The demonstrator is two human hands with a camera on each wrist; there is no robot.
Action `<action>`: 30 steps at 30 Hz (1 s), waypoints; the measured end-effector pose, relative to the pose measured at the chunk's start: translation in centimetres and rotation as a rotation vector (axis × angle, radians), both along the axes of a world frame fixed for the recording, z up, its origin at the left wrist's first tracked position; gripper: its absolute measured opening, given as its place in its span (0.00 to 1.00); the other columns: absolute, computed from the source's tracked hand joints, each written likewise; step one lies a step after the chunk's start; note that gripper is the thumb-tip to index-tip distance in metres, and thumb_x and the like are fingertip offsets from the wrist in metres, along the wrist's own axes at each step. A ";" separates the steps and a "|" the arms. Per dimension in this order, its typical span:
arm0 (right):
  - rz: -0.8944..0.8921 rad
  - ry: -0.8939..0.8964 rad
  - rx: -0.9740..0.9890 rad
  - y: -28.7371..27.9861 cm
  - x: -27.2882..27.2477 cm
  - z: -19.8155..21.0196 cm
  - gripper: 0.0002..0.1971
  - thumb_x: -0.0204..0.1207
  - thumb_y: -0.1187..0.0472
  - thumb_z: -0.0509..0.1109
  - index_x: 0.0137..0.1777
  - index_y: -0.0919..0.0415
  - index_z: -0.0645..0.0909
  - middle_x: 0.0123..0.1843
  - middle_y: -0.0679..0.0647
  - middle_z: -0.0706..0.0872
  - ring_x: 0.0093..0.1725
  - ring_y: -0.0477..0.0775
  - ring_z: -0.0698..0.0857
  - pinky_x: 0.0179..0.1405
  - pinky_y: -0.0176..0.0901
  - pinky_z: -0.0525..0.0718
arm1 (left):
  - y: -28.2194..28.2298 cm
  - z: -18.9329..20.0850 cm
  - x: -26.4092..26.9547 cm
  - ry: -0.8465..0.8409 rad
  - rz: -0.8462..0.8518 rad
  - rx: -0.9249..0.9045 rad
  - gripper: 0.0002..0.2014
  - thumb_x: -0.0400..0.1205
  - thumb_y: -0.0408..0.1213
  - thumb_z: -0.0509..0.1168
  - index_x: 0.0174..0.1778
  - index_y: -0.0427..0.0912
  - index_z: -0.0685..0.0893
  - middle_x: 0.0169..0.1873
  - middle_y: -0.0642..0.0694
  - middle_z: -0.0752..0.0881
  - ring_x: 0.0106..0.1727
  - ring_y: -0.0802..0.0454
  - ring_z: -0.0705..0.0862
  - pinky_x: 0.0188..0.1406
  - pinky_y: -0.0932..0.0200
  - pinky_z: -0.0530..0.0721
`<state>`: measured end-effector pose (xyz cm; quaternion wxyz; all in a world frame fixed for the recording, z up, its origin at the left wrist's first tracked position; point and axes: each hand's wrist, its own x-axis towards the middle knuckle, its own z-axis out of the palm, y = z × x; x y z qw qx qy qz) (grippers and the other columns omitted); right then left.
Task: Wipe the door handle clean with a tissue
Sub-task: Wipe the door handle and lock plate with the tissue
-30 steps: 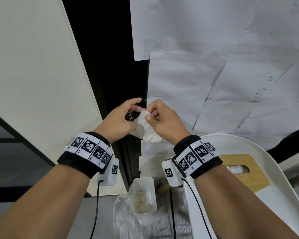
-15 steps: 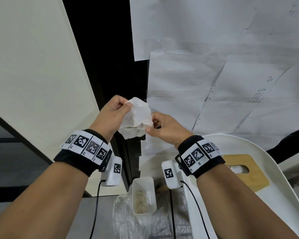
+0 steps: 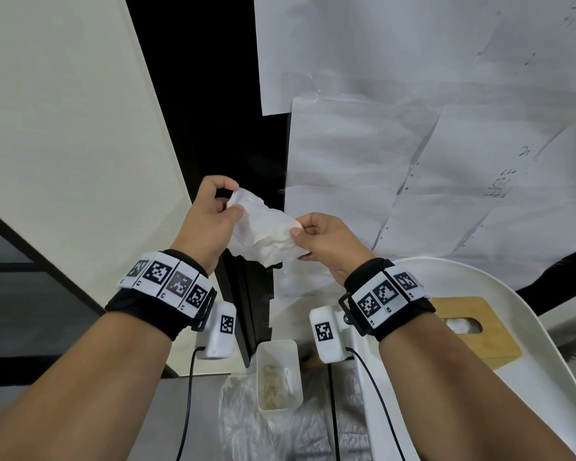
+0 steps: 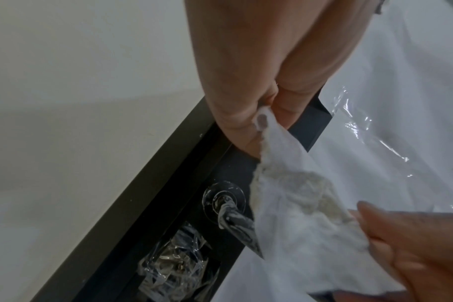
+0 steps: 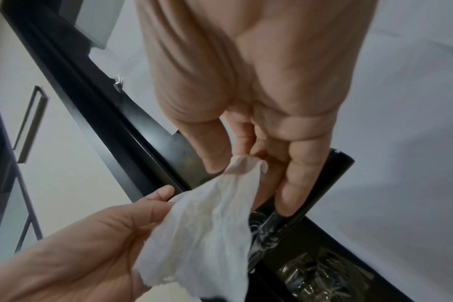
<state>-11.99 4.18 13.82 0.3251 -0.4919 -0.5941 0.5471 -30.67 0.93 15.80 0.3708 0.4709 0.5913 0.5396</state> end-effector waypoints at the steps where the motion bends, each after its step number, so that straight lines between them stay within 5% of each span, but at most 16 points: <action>1: 0.020 0.003 -0.006 -0.2 0.0 0.1 0.04 0.79 0.66 0.67 0.50 0.59 0.80 0.41 0.51 0.85 0.44 0.51 0.86 0.51 0.50 0.87 | 0.0 -0.1 0.0 0.013 -0.016 0.007 0.17 0.81 0.27 0.60 0.46 0.60 0.78 0.44 0.39 0.83 0.43 0.44 0.82 0.40 0.46 0.81; 4: 0.006 -0.022 0.009 -0.3 -0.2 0.2 0.09 0.77 0.70 0.67 0.55 0.62 0.78 0.46 0.55 0.86 0.43 0.52 0.87 0.39 0.43 0.88 | -0.1 -0.2 0.0 0.080 -0.051 0.009 0.17 0.82 0.28 0.61 0.43 0.57 0.86 0.48 0.50 0.87 0.53 0.51 0.84 0.57 0.48 0.82; 7: -0.062 0.038 -0.025 -0.2 -0.4 0.5 0.09 0.77 0.70 0.67 0.56 0.63 0.77 0.52 0.63 0.85 0.47 0.59 0.88 0.39 0.48 0.89 | -0.3 -0.4 0.2 0.159 -0.110 -0.023 0.14 0.82 0.31 0.65 0.55 0.55 0.88 0.57 0.53 0.87 0.59 0.56 0.85 0.64 0.51 0.83; 9: -0.110 0.120 -0.038 -0.3 -0.6 0.7 0.10 0.76 0.69 0.68 0.55 0.60 0.75 0.50 0.63 0.81 0.47 0.60 0.87 0.42 0.52 0.89 | -0.5 -0.6 0.5 0.222 -0.177 -0.048 0.15 0.78 0.39 0.71 0.61 0.55 0.86 0.59 0.53 0.86 0.60 0.56 0.85 0.66 0.49 0.82; 13: -0.168 0.281 -0.027 -0.5 -0.8 1.6 0.12 0.77 0.71 0.66 0.55 0.58 0.71 0.48 0.62 0.75 0.46 0.61 0.86 0.42 0.50 0.89 | -1.1 -0.8 1.3 0.280 -0.313 -0.130 0.33 0.62 0.62 0.78 0.64 0.58 0.84 0.60 0.57 0.86 0.64 0.58 0.83 0.69 0.50 0.79; 15: -0.164 0.304 -0.017 -0.7 -0.8 2.0 0.11 0.77 0.73 0.64 0.54 0.59 0.71 0.50 0.65 0.76 0.47 0.63 0.87 0.42 0.51 0.90 | -1.3 -1.1 1.8 0.289 -0.345 -0.151 0.32 0.62 0.59 0.80 0.62 0.57 0.84 0.58 0.56 0.87 0.62 0.57 0.84 0.68 0.49 0.80; 19: -0.191 0.218 0.065 -0.6 -0.4 2.2 0.13 0.75 0.75 0.61 0.50 0.57 0.75 0.48 0.62 0.82 0.43 0.60 0.88 0.40 0.47 0.89 | -1.2 -1.7 1.9 0.248 -0.272 -0.106 0.13 0.74 0.36 0.75 0.52 0.52 0.87 0.49 0.52 0.90 0.53 0.52 0.88 0.61 0.42 0.84; 23: -0.149 -0.012 0.169 -0.4 0.0 1.5 0.15 0.71 0.72 0.67 0.52 0.53 0.77 0.50 0.54 0.83 0.50 0.53 0.84 0.50 0.43 0.85 | -1.3 -1.1 1.7 0.131 -0.291 -0.145 0.17 0.78 0.22 0.65 0.54 0.49 0.84 0.50 0.47 0.89 0.51 0.50 0.87 0.49 0.52 0.85; 26: -0.023 0.003 0.087 -0.5 -0.1 1.0 0.19 0.71 0.73 0.68 0.56 0.51 0.75 0.53 0.58 0.84 0.50 0.53 0.83 0.56 0.47 0.83 | -1.3 -0.4 1.7 -0.001 -0.341 -0.222 0.21 0.78 0.19 0.61 0.60 0.48 0.78 0.53 0.44 0.87 0.45 0.51 0.85 0.36 0.59 0.81; 30: -0.079 -0.067 0.158 -0.3 -0.2 0.7 0.06 0.76 0.64 0.67 0.46 0.51 0.79 0.44 0.62 0.85 0.45 0.62 0.85 0.53 0.58 0.85 | -1.2 -0.5 1.3 -0.017 -0.307 -0.254 0.18 0.80 0.24 0.62 0.62 0.48 0.76 0.50 0.45 0.85 0.36 0.54 0.83 0.30 0.60 0.79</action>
